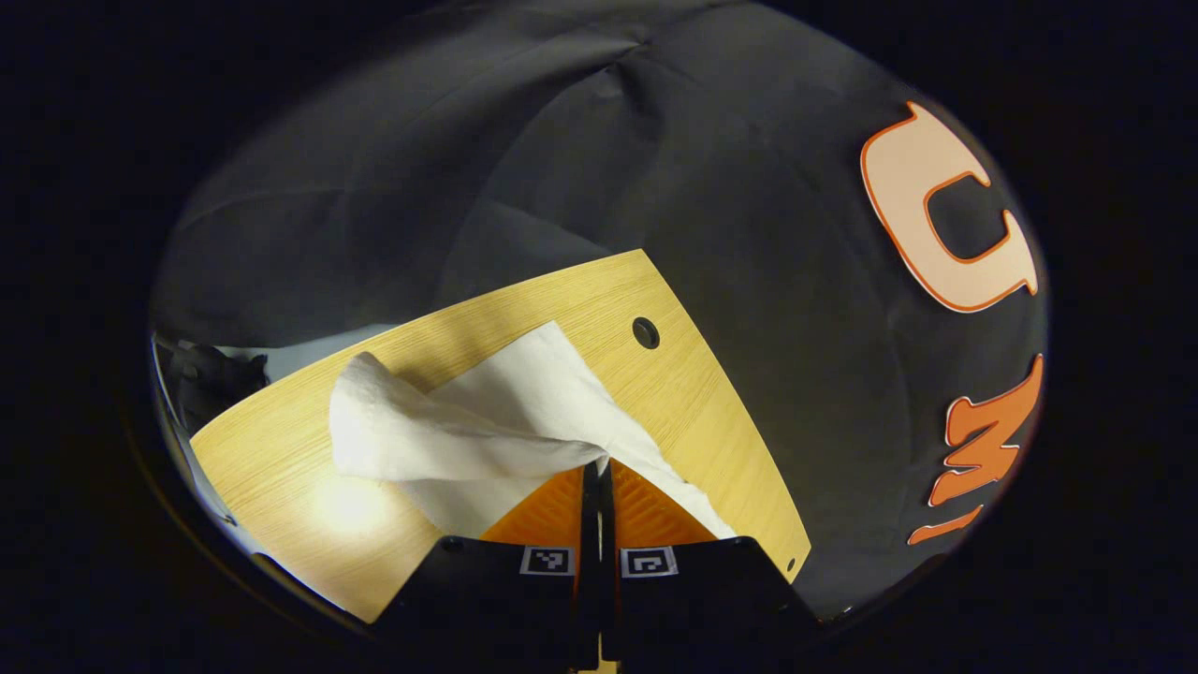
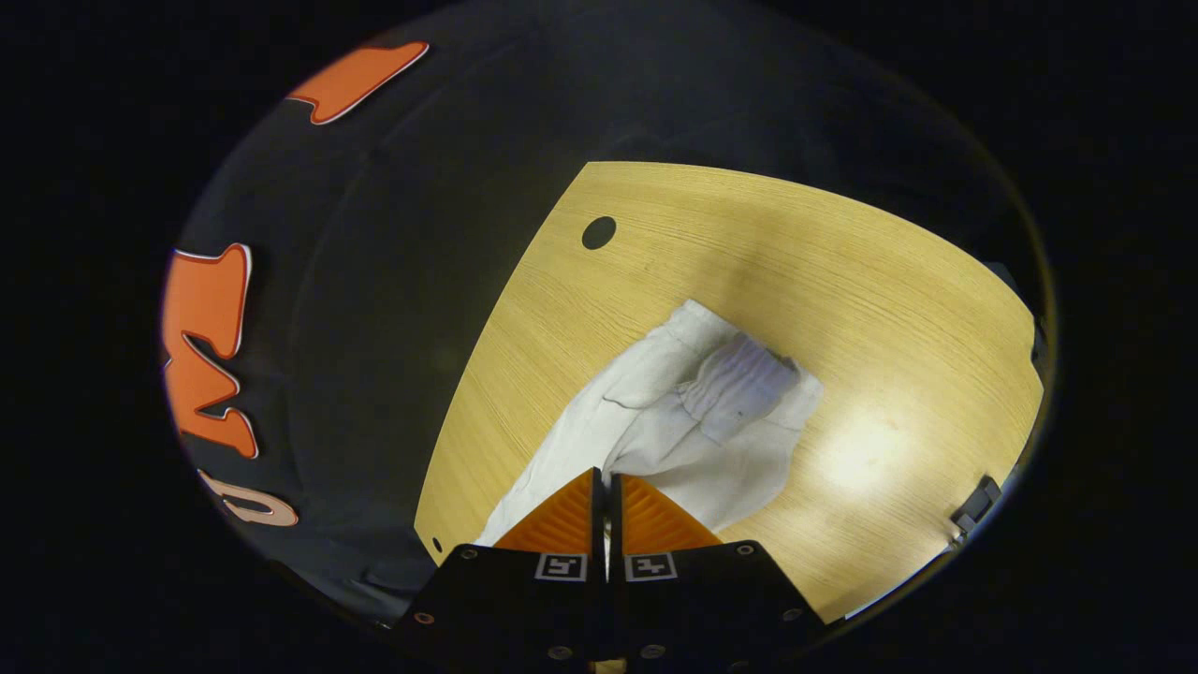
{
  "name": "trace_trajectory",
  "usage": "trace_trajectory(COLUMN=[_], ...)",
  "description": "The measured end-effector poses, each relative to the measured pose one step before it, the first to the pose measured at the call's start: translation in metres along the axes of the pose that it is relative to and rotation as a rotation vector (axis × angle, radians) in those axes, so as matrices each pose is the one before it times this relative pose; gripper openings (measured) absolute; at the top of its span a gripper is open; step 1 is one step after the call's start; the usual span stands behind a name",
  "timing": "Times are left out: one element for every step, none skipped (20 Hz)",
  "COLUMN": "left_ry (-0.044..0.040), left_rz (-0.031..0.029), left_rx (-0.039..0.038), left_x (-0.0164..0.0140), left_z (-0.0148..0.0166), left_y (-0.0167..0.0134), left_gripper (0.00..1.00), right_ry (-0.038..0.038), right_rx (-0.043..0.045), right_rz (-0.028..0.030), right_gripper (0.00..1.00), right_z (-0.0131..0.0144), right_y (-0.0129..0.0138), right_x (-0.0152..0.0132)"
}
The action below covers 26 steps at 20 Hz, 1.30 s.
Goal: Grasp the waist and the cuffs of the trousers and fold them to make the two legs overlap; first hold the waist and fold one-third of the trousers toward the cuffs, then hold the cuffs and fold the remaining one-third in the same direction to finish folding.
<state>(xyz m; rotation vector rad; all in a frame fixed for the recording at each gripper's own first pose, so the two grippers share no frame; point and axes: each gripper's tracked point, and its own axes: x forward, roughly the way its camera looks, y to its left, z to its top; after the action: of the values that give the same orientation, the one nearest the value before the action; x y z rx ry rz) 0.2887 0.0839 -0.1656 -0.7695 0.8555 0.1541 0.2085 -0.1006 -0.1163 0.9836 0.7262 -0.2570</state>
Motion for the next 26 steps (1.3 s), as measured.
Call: trace_trajectory(left_ry=[0.00813,0.00249,0.00871,0.00758,0.01326,0.01591,0.01223,0.00937,0.00099,0.00100,0.00138,-0.00405,-0.01679,-0.01506,-0.01574,-0.01351,-0.00427,-0.00139,0.00039,-0.00724,-0.00390,-0.00769,-0.00996,-0.00763,-0.00973,-0.01621], left_rz=[-0.00677,-0.00677,-0.00314,-0.00546,0.00246,0.01152,0.01607,0.00729,0.00206,0.00518,0.00141,0.00627,0.00947,0.00706,0.01293,-0.00551,-0.00987,0.00224,-0.00592,0.01002,-0.00296,-0.00078,-0.00476,-0.00333,-0.00606,-0.00722], left_rx=[0.00334,0.01050,0.01576,0.01331,0.01383,0.01285,0.00988,0.00765,0.00809,0.01083,0.01345,0.01430,0.01909,0.02444,0.02214,0.00982,0.00268,0.00485,0.00509,0.00097,0.00358,0.00621,0.01228,0.01679,0.01562,0.01607], left_x=[0.00981,0.00769,0.00894,0.01310,0.01299,0.01168,0.01250,0.00887,0.01172,0.00575,0.00236,0.00372,0.00345,0.01010,0.00302,0.00194,-0.00073,-0.00352,-0.00106,-0.00451,-0.00528,-0.00504,-0.00516,-0.00574,-0.00903,-0.00907], left_z=[0.00412,0.00371,0.00282,0.00383,0.00252,-0.00085,0.00204,0.00092,0.00374,0.00324,0.00232,0.00272,0.00447,0.00438,0.00506,0.00501,0.00084,0.00085,0.00067,0.00026,0.00262,0.00102,0.00201,0.00183,0.00338,0.00364], left_y=[-0.00653,-0.00656,-0.00444,-0.00498,-0.00334,-0.00034,0.00074,-0.00190,-0.00218,-0.00023,-0.00025,-0.00109,0.00217,0.00302,0.00252,-0.00413,-0.00551,-0.00130,-0.00097,0.00104,-0.00192,-0.00049,-0.00185,-0.00234,-0.00286,-0.00447], left_gripper=[0.04,0.04,0.04,0.05,0.04,0.04,0.04,0.04,0.05,0.03,0.07,0.07,0.08,0.16,0.24,0.34,0.43,0.62,0.81,1.00,0.99,0.99,0.99,0.99,0.99,0.99], right_ry=[-0.00261,-0.00378,-0.00873,-0.00175,0.00399,0.00884,0.00800,0.00041,0.00464,0.00623,0.00200,0.00057,-0.00230,-0.00382,-0.00512,-0.00728,-0.00121,-0.00052,-0.00443,-0.00641,-0.00813,-0.00805,-0.01306,-0.01698,-0.01478,-0.01416], right_rx=[-0.00157,-0.00732,-0.00227,0.00253,0.00802,0.00579,0.00594,0.00509,0.00126,0.00164,0.00422,0.00167,-0.00337,-0.00297,-0.00439,0.00101,-0.00022,-0.00546,-0.01433,-0.01608,-0.01738,-0.01808,-0.01497,-0.01022,-0.00537,-0.00131], right_rz=[-0.00521,-0.00450,-0.00503,-0.00073,-0.00157,0.00182,-0.00642,-0.01472,-0.01347,-0.00297,0.00419,0.00815,-0.00430,-0.00078,0.00200,-0.00005,0.00106,0.00048,-0.00075,-0.00136,0.00440,0.00777,0.00722,0.00575,-0.00044,-0.00617], right_gripper=[0.00,0.00,0.00,0.00,0.00,0.01,0.00,0.02,0.02,0.02,0.02,0.02,0.05,0.10,0.13,0.40,0.55,0.70,0.84,0.99,0.99,0.99,0.99,0.99,0.99,0.99], right_z=[0.00433,0.00466,0.00345,0.00447,0.00257,0.00184,0.00191,0.00317,0.00299,0.00112,0.00160,0.00219,0.00120,0.00068,0.00063,0.00172,0.00126,0.00095,-0.00174,0.00180,-0.00011,0.00140,0.00197,0.00359,0.00515,0.00441], right_y=[0.00389,0.00364,0.00241,0.00424,0.00455,0.00298,0.00134,0.00014,0.00085,0.00186,0.00362,0.00287,0.00169,0.00202,0.00285,0.00264,0.00103,0.00126,-0.00328,-0.00124,-0.00109,-0.00041,-0.00139,-0.00345,-0.00358,-0.00807], right_x=[0.00872,0.00999,0.00417,0.00799,0.01023,0.00780,0.00705,0.00604,0.00820,0.00662,0.00609,0.00297,0.00185,0.00279,0.00418,0.00179,-0.00501,-0.00237,-0.00180,-0.00399,-0.00355,-0.00511,-0.00540,-0.00649,-0.00815,-0.00639])
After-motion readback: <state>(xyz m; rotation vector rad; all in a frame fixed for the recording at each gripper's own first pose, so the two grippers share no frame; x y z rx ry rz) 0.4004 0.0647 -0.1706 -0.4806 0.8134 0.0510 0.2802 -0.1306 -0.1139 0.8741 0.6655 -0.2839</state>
